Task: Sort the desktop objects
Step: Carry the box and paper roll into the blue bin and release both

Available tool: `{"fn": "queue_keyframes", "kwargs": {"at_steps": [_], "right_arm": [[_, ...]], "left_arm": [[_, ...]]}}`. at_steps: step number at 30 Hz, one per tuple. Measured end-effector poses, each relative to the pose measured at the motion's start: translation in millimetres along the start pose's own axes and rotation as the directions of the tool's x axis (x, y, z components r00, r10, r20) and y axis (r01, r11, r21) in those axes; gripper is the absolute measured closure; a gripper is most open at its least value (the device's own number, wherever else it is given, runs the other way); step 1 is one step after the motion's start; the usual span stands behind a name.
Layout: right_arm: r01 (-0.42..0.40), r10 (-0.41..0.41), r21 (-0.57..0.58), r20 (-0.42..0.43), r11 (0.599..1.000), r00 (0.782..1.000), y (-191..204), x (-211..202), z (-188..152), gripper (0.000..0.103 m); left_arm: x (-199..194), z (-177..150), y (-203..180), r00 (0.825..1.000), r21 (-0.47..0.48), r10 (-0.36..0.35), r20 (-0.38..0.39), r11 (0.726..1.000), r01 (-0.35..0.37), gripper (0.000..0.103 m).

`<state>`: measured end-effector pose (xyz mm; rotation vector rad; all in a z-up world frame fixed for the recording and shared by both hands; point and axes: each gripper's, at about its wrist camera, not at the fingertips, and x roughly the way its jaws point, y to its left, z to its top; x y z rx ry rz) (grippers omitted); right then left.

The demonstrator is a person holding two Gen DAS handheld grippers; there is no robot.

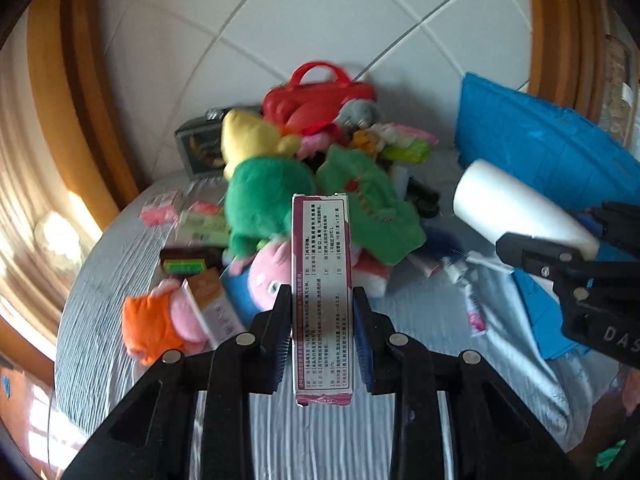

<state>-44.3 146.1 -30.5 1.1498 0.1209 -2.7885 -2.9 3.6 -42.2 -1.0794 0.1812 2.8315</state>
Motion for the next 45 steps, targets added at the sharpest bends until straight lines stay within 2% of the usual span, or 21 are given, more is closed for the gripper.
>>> {"fn": "queue_keyframes", "kwargs": {"at_steps": [5,11,17,21,26,32,37,39,41,45], "right_arm": [[0.086,-0.090,0.042,0.121,0.995,0.989,-32,-56,9,0.058],[0.217,-0.242,0.141,0.195,0.966,0.951,-93,-114,4,0.058],[0.328,-0.380,0.251,0.194,0.911,0.905,-166,-158,-18,0.058],[0.377,-0.438,0.302,0.164,0.875,0.884,-217,-179,-36,0.058],[0.409,-0.465,0.316,0.122,0.856,0.877,-282,-189,-44,0.058],[0.441,-0.474,0.278,0.062,0.853,0.878,-339,-173,-39,0.058],[0.426,-0.421,0.221,-0.074,0.877,0.904,-383,-138,-46,0.058],[0.420,-0.399,0.183,-0.140,0.889,0.906,-393,-122,-48,0.058],[0.410,-0.381,0.154,-0.187,0.899,0.906,-400,-109,-53,0.058],[0.343,-0.298,0.113,-0.298,0.932,0.907,-412,-83,-66,0.058]], "left_arm": [[-21,32,-41,0.993,0.069,-0.069,0.092,0.996,0.063,0.075],[-50,68,-112,0.968,0.162,-0.171,0.185,0.977,0.142,0.075],[-70,92,-188,0.941,0.219,-0.261,0.216,0.952,0.214,0.075],[-78,104,-246,0.928,0.266,-0.303,0.218,0.933,0.243,0.075],[-67,126,-318,0.934,0.278,-0.329,0.142,0.919,0.281,0.075],[-33,152,-381,0.949,0.258,-0.313,0.019,0.919,0.298,0.075],[1,154,-422,0.954,0.268,-0.276,-0.118,0.916,0.298,0.075],[15,152,-431,0.955,0.275,-0.243,-0.170,0.919,0.283,0.075],[27,149,-437,0.945,0.271,-0.228,-0.233,0.918,0.288,0.075],[42,143,-443,0.914,0.262,-0.218,-0.343,0.912,0.316,0.075]]}}
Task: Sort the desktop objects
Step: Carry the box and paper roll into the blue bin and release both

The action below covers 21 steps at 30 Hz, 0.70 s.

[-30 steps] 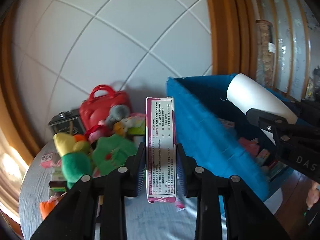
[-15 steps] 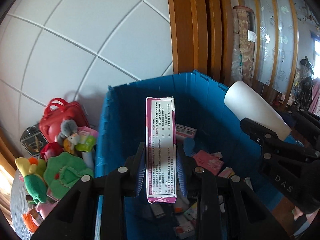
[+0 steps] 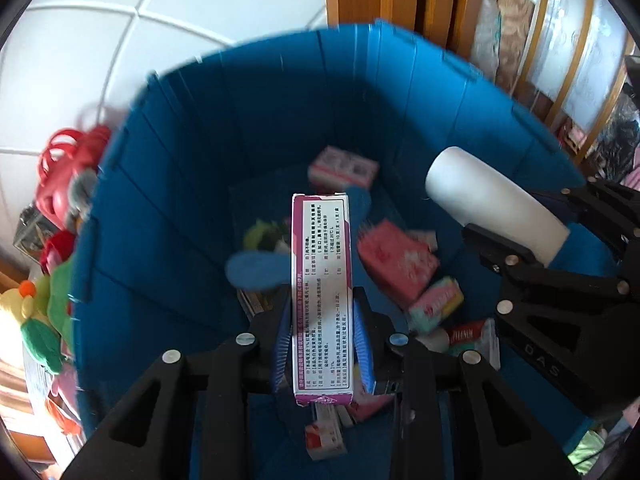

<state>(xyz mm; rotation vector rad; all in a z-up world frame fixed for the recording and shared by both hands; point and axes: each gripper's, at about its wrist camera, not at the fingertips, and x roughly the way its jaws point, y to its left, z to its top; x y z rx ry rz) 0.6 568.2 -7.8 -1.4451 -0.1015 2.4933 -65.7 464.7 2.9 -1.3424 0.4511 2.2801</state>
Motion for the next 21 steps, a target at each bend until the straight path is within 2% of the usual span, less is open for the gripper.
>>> {"fn": "queue_keyframes", "kwargs": {"at_steps": [3,8,12,18,19,21], "right_arm": [[0.018,-0.021,-0.057,-0.044,0.998,0.999,0,8,-4,0.058],[0.008,-0.019,-0.112,-0.099,0.994,0.995,-3,13,-16,0.058],[0.029,-0.052,-0.155,-0.142,0.987,0.989,-7,18,-27,0.058],[0.017,-0.044,-0.168,-0.163,0.986,0.986,-11,18,-28,0.058],[0.016,-0.045,-0.172,-0.164,0.985,0.985,-12,18,-29,0.058],[0.025,-0.054,-0.179,-0.156,0.984,0.986,-12,15,-27,0.058]], "left_arm": [[2,-2,-3,1.000,0.011,0.004,-0.015,1.000,-0.003,0.075],[1,-4,-9,0.999,0.019,-0.026,-0.032,0.999,0.027,0.075],[8,-6,-12,0.996,0.008,-0.051,-0.066,0.999,0.052,0.075],[14,-8,-15,0.996,0.017,-0.012,-0.091,1.000,0.013,0.075],[13,-9,-16,0.995,0.025,-0.002,-0.096,1.000,0.004,0.073],[11,-11,-17,0.995,0.025,-0.001,-0.099,1.000,0.004,0.062]]}}
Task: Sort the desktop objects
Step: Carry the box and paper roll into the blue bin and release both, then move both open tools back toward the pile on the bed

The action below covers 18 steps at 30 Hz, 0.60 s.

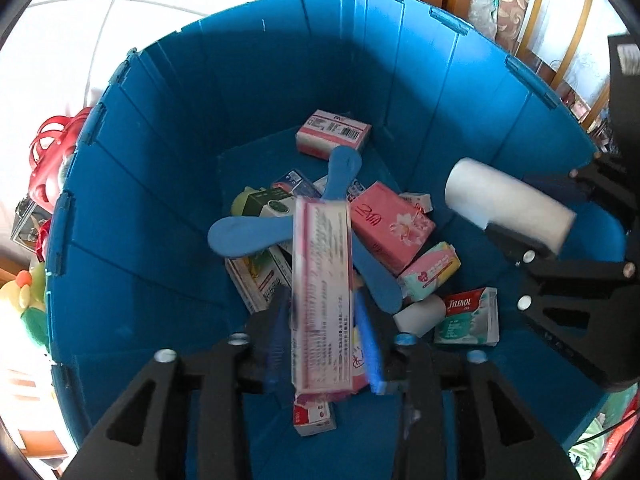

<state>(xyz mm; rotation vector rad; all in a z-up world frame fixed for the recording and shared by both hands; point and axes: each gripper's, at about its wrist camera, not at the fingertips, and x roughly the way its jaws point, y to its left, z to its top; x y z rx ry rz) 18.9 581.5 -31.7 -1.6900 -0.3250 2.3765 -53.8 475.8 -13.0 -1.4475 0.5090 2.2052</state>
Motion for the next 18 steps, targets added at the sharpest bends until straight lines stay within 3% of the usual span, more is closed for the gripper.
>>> {"fn": "queue_keyframes", "kwargs": {"at_steps": [3,11,13,18], "right_arm": [[0.014,-0.014,0.003,0.011,1.000,1.000,-1,-4,4,0.058],[0.016,-0.016,0.002,0.017,1.000,1.000,2,-10,1,0.053],[0.016,-0.017,0.004,0.028,1.000,0.999,2,-13,-1,0.035],[0.034,-0.034,0.008,0.073,0.999,0.997,6,-29,-6,0.014]], "left_arm": [[-4,0,2,1.000,-0.007,0.000,0.022,1.000,0.000,0.048],[-11,-8,-4,0.999,0.017,0.009,0.042,1.000,-0.009,0.047],[-15,-10,-5,0.998,0.027,0.014,0.057,1.000,-0.016,0.047],[-29,-17,-2,0.995,0.018,0.016,0.099,1.000,-0.018,0.047]]}}
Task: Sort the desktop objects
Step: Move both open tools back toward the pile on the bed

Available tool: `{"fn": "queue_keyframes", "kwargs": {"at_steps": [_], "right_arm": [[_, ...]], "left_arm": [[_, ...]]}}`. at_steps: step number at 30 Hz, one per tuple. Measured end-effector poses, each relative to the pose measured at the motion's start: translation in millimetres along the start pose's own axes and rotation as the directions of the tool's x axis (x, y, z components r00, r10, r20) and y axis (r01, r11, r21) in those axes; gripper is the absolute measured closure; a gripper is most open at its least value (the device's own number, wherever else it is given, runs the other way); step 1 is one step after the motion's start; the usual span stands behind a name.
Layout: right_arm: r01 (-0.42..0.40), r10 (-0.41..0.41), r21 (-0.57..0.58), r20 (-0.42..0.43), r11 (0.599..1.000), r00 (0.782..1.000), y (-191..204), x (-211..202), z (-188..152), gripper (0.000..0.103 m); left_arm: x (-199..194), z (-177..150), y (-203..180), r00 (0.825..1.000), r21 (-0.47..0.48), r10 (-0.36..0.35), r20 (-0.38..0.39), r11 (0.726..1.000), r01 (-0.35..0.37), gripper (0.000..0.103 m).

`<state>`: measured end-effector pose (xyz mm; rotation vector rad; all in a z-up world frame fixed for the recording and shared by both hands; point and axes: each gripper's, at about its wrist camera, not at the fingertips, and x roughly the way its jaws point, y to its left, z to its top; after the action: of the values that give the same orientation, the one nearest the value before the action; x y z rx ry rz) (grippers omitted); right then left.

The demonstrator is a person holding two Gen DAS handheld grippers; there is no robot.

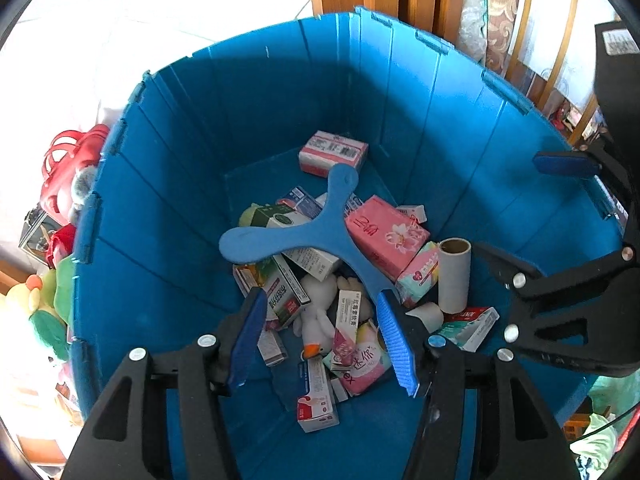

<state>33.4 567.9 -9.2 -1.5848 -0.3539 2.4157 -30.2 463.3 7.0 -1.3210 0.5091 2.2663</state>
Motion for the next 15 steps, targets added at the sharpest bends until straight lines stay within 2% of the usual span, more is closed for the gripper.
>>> {"fn": "queue_keyframes", "kwargs": {"at_steps": [4,12,15], "right_arm": [[0.042,-0.043,0.018,0.059,0.999,0.997,3,-20,-5,0.001],[-0.004,-0.014,0.096,0.188,0.995,0.982,16,-58,-12,0.000],[-0.019,-0.007,0.113,0.225,0.993,0.974,27,-70,-10,0.000]], "left_arm": [[-17,-7,10,0.998,-0.034,-0.043,0.046,0.998,0.045,0.047],[-51,-27,29,0.985,-0.049,-0.027,0.169,0.998,0.035,0.047],[-65,-35,40,0.978,-0.063,-0.003,0.210,0.998,0.016,0.041]]}}
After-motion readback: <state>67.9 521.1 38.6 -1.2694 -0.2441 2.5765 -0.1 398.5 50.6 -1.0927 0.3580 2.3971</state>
